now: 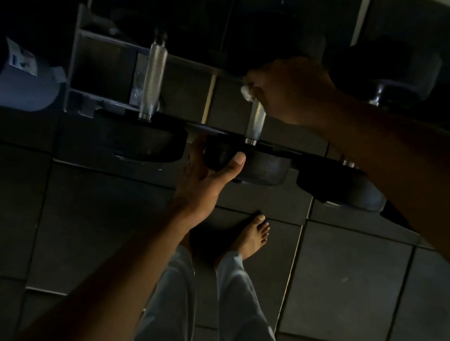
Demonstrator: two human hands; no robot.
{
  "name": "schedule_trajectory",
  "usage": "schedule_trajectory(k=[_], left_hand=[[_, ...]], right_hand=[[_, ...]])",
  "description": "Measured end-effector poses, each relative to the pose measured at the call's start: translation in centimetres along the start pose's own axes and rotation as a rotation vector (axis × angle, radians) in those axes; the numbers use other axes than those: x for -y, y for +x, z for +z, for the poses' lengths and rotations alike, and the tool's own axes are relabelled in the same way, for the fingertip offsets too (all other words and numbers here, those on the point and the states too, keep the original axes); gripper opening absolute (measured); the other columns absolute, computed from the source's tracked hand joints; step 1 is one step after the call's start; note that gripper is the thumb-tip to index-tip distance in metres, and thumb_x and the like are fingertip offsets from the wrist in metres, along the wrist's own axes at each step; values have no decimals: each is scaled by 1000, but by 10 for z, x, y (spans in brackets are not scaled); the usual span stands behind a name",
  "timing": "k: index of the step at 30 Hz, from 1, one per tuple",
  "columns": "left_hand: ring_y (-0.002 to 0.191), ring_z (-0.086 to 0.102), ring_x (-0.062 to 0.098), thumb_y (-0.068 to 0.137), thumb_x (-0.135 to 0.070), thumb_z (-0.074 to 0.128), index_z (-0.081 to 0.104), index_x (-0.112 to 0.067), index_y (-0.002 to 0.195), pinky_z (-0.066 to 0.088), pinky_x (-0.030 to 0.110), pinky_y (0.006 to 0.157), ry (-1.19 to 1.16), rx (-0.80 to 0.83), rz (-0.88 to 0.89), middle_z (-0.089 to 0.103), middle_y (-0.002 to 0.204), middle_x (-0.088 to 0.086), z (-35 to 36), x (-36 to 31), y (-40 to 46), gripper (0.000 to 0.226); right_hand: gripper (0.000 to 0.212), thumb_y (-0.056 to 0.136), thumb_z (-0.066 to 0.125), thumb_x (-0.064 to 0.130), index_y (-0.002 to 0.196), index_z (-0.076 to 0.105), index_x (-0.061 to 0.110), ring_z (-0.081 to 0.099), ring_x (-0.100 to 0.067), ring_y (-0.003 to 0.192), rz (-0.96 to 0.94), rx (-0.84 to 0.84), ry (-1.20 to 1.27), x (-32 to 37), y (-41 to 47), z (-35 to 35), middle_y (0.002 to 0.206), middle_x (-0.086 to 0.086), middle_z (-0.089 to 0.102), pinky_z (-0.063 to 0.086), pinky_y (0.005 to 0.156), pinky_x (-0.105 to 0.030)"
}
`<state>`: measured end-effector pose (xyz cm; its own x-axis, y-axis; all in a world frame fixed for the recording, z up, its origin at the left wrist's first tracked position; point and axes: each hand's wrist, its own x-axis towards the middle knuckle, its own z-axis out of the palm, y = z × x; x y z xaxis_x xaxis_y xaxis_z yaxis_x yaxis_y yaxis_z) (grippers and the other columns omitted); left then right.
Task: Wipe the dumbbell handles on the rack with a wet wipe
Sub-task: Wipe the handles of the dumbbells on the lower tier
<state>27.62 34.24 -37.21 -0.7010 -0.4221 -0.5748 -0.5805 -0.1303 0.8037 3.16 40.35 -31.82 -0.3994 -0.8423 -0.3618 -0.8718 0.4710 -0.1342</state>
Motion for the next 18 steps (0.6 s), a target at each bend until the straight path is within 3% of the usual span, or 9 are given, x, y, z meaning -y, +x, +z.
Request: schedule_trajectory(k=[3, 9, 12, 18], left_hand=[[143, 48, 20, 74, -90, 70, 32, -55, 151, 46, 56, 115, -31, 0, 8, 49, 153, -9, -1, 1, 0, 93], [142, 49, 19, 72, -90, 71, 33, -47, 153, 49, 54, 114, -58, 10, 16, 50, 153, -6, 0, -1, 0, 99], [140, 51, 17, 74, -88, 70, 34, -46, 152, 50, 52, 114, -59, 28, 11, 51, 150, -7, -1, 2, 2, 96], [133, 56, 8, 80, -76, 74, 38, -40, 150, 53, 36, 108, -69, 51, 14, 54, 146, -8, -4, -1, 1, 86]], right_hand=[[29, 106, 47, 41, 119, 67, 24, 66, -30, 104, -16, 75, -2, 0, -1, -7, 112, -7, 72, 51, 92, -44], [24, 103, 53, 47, 119, 66, 35, 66, -23, 107, -48, 234, -11, 6, 5, 0, 114, 4, 72, 48, 95, -40], [18, 101, 59, 39, 118, 66, 37, 64, -18, 101, -22, 316, 14, 4, 10, 6, 111, 8, 71, 47, 88, -36], [25, 101, 61, 40, 126, 65, 39, 59, -15, 106, -61, 418, 71, 13, 3, -8, 119, 12, 66, 45, 89, -32]])
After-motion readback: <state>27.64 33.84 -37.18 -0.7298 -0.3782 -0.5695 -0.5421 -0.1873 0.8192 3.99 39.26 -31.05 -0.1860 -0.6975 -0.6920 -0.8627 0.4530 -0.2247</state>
